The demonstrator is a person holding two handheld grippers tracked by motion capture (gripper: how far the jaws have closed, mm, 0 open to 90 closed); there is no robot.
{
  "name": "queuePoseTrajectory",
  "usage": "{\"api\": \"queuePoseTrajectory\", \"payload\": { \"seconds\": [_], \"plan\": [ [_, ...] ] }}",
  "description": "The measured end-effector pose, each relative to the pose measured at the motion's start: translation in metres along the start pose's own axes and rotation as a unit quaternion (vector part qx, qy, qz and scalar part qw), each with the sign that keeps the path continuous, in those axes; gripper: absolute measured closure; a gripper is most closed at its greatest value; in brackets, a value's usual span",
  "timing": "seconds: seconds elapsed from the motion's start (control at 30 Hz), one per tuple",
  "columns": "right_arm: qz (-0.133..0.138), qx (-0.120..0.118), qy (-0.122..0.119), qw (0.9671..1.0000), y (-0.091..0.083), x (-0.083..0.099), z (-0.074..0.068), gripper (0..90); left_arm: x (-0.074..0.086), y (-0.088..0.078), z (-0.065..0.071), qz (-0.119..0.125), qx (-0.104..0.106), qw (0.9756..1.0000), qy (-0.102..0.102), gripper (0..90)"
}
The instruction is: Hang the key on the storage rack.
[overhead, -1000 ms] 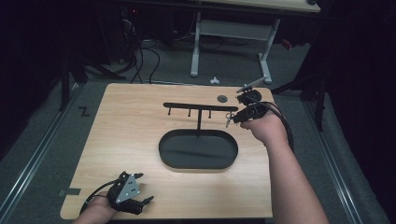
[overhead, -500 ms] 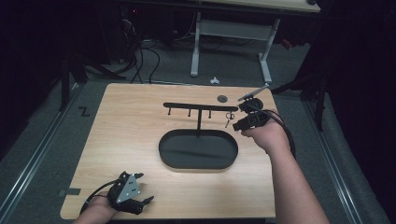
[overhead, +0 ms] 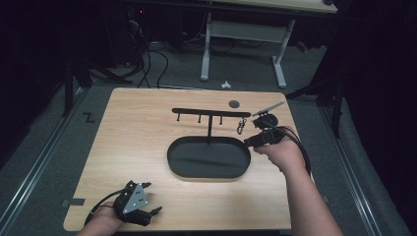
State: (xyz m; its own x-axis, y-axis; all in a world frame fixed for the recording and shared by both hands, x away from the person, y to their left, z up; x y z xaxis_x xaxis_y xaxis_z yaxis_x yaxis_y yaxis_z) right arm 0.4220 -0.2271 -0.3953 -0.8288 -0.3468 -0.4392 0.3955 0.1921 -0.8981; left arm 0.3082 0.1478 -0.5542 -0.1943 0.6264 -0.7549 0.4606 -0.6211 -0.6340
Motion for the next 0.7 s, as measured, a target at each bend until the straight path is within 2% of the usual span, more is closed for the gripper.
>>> {"api": "queuePoseTrajectory", "payload": {
  "seconds": [0.2, 0.43, 0.5, 0.7],
  "plan": [
    [0.015, -0.002, 0.005, 0.9999, 0.008, 0.015, 0.002, 41.2, 0.000, 0.000, 0.000, 0.000, -0.001, 1.0000, -0.001, 15.3],
    [0.030, -0.012, 0.023, 0.9992, 0.021, 0.040, 0.008, 37.7, 0.000, 0.001, 0.000, -0.002, -0.001, 1.0000, -0.001, 15.3],
    [0.039, -0.014, 0.031, 0.9987, 0.028, 0.053, 0.011, 36.5, 0.000, 0.001, 0.000, -0.003, -0.001, 1.0000, -0.002, 15.4],
    [0.048, -0.018, 0.038, 0.9980, 0.038, 0.071, 0.014, 33.9, 0.000, 0.001, 0.000, -0.004, -0.001, 1.0000, -0.002, 15.3]
  ]
}}
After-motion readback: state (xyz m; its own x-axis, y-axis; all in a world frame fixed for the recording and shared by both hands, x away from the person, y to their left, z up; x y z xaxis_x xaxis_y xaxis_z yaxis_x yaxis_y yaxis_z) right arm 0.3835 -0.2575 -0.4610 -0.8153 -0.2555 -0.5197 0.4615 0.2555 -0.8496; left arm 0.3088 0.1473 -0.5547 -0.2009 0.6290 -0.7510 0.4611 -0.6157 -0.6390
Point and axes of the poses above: each handheld gripper's, and its own axes: y roughly forward along the jaws, x roughly out of its underside, z roughly to its right, the point moved 4 cm from there along y, roughly forward along the jaws, and after that the axes turned 3 degrees about -y, right-handed, at the moved point
